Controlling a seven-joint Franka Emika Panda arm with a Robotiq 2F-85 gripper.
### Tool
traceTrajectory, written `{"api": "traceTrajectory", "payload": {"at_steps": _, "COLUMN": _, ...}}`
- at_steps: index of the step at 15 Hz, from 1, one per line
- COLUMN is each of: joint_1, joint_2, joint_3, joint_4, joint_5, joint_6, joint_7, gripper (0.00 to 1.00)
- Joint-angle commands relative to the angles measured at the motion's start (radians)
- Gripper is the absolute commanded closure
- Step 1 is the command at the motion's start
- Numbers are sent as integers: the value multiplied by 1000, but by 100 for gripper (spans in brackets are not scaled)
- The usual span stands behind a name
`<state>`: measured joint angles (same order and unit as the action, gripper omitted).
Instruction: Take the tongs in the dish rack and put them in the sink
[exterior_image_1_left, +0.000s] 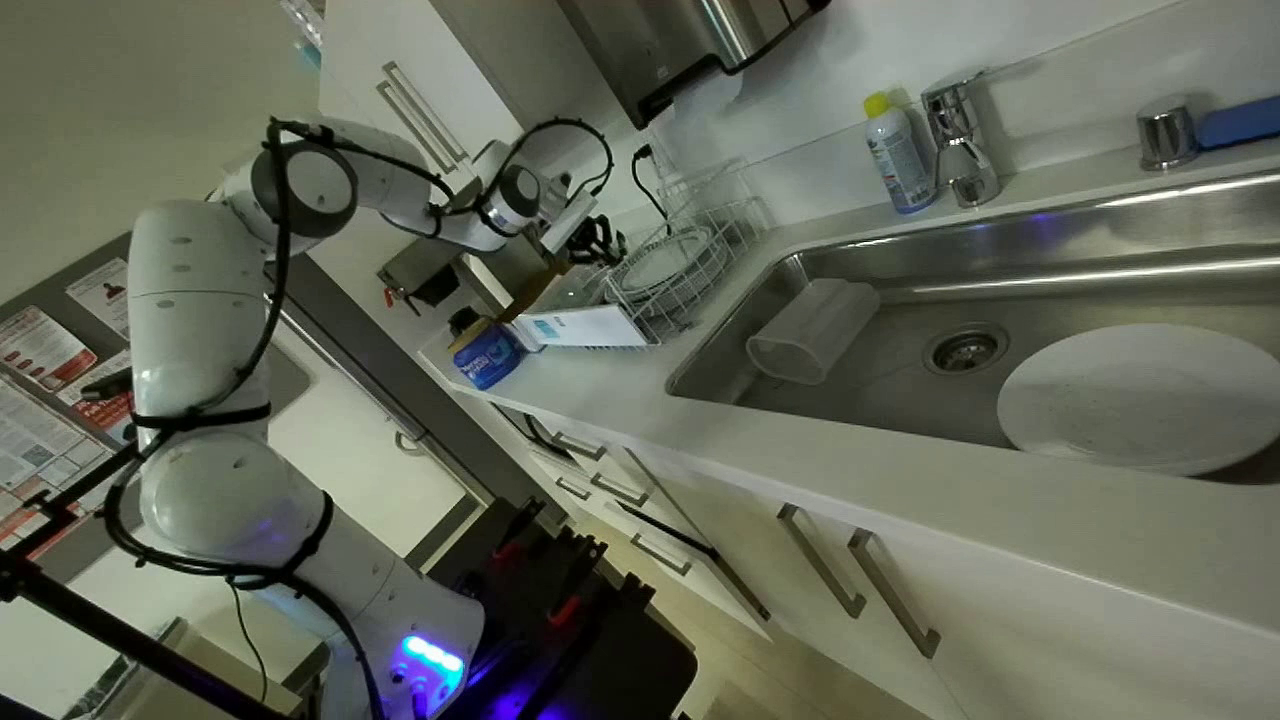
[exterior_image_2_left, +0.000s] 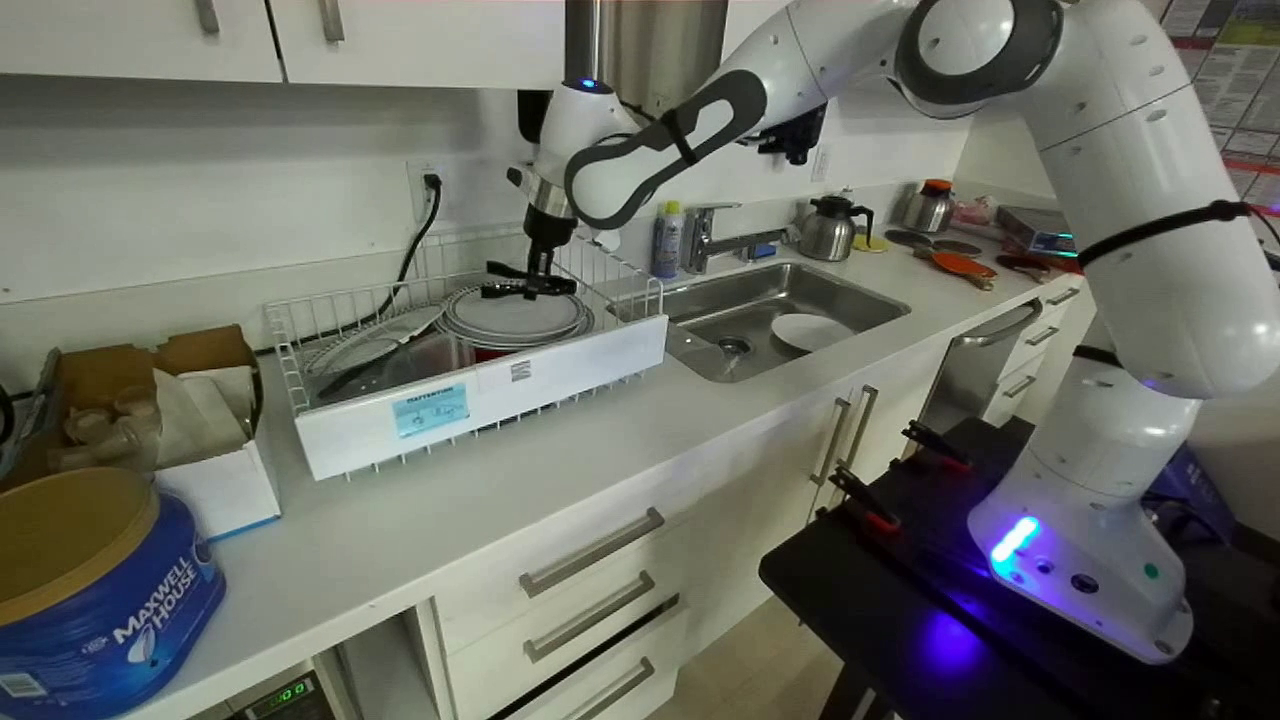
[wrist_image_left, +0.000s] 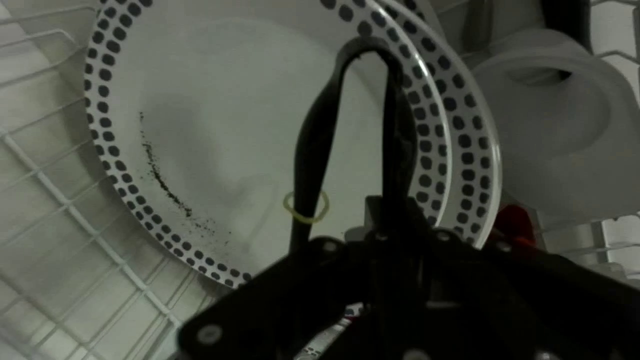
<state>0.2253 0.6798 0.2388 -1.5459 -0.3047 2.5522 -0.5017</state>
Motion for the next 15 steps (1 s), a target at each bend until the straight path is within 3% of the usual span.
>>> {"api": "traceTrajectory", "payload": {"at_steps": 1, "joint_1": 45, "joint_2": -191, "joint_3": -65, "joint_4": -229, "joint_5": -84, "joint_6": 52, "joint_7": 96, "gripper": 98}}
{"api": "traceTrajectory", "payload": {"at_steps": 4, "joint_1": 68, "joint_2": -307, "joint_3": -96, "joint_4": -343, "joint_5": -159, "joint_6": 53, "joint_7": 168, "gripper": 98}}
{"api": "traceTrajectory", "payload": {"at_steps": 8, "joint_1": 92, "joint_2": -440, "joint_3": -171, "joint_4": -440, "joint_5": -310, "joint_6": 19, "joint_7": 366, "gripper": 98}}
{"api": "traceTrajectory", "payload": {"at_steps": 11, "joint_1": 62, "joint_2": -497, "joint_3": -202, "joint_4": -476, "joint_5": -404, "joint_6": -28, "joint_7": 522, "gripper": 98}}
{"api": "traceTrajectory", "payload": {"at_steps": 15, "joint_1": -1, "joint_2": -526, "joint_3": -216, "joint_4": -511, "joint_5": -407, "joint_6": -103, "joint_7": 617, "gripper": 98}}
